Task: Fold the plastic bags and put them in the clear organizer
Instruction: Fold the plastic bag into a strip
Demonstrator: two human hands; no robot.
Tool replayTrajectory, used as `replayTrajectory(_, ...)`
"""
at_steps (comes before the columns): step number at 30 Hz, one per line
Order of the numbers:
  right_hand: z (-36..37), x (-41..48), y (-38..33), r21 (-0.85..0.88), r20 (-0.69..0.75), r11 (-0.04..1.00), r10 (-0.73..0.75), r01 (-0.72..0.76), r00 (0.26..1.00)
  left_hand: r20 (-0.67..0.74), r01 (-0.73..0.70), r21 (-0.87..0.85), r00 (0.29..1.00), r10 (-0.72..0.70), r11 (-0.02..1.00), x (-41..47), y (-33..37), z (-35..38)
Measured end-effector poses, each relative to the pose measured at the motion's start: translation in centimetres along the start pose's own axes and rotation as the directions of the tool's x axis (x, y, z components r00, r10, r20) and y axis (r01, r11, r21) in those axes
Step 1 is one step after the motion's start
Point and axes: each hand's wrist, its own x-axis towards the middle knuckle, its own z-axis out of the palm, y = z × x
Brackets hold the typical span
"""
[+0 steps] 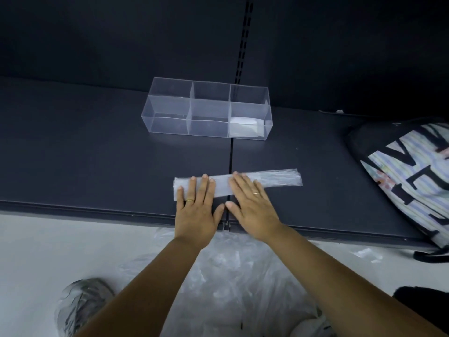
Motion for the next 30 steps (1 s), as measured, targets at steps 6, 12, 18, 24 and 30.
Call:
replayTrajectory(6, -3.0, -1.0, 9.9, 0.064, -0.082, 0.949, 0.312, -0.307, 0.947, 0.002, 0.014, 0.021, 1.000, -0.014, 1.000, 0.0, 0.1, -0.4)
replayTrajectory(12, -6.1, 1.0, 12.9, 0.243, -0.168, 0.882, 0.448, -0.403, 0.878, 0.003, 0.013, 0.046, 1.000, -0.013, 0.999, 0.0, 0.2, -0.5)
replayTrajectory(18, -6.5, 1.1, 12.6, 0.300, -0.145, 0.889, 0.401, -0.347, 0.904, 0.010, -0.038, 0.064, 0.999, 0.037, 0.997, 0.1, -0.5, -0.6)
replayTrajectory(24, -9.2, -2.7, 11.6, 0.641, 0.241, 0.617, 0.404, -0.457, 0.883, 0.009, -0.203, 0.035, 0.979, 0.202, 0.979, 0.5, -1.7, -2.2)
replayTrajectory(30, -14.0, -4.8, 7.1, 0.704, 0.551, 0.430, 0.172, -0.566, 0.817, -0.158, -0.355, -0.449, 0.935, 0.318, 0.820, -2.4, 9.6, -3.5)
